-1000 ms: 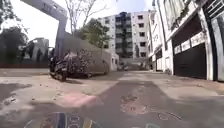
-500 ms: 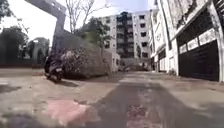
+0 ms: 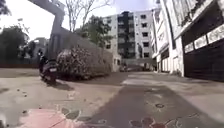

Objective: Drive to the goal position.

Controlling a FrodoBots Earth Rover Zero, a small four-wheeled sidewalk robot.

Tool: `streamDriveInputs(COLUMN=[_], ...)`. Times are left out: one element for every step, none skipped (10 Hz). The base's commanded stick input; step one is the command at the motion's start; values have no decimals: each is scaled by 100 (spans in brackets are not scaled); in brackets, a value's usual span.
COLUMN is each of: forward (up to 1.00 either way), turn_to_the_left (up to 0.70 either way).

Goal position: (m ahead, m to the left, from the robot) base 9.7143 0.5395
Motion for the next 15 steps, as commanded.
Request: streamDriveInputs(forward=[100, 100, 100, 100, 100, 100, 100, 100, 100, 100, 100, 100, 100, 100, 100], turn_to_the_left=[6, 6, 6, 6, 6, 6, 6, -25, -34, -34, -34, -34, -34, -21, 1])
